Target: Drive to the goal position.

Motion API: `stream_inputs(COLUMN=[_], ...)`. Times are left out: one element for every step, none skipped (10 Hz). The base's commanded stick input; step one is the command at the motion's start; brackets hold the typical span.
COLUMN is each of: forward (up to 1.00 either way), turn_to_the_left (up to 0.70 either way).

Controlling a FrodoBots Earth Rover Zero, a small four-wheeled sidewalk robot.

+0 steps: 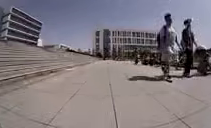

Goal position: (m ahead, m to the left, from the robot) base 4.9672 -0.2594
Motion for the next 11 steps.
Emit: stream_inputs(forward=[1.0,1.0,1.0,1.0,1.0,1.0,1.0,1.0,1.0,1.0,1.0], turn_to_the_left=[-0.31,-0.03,0.0,0.0,0.0,0.0,0.0,0.0,0.0,0.0,0.0])
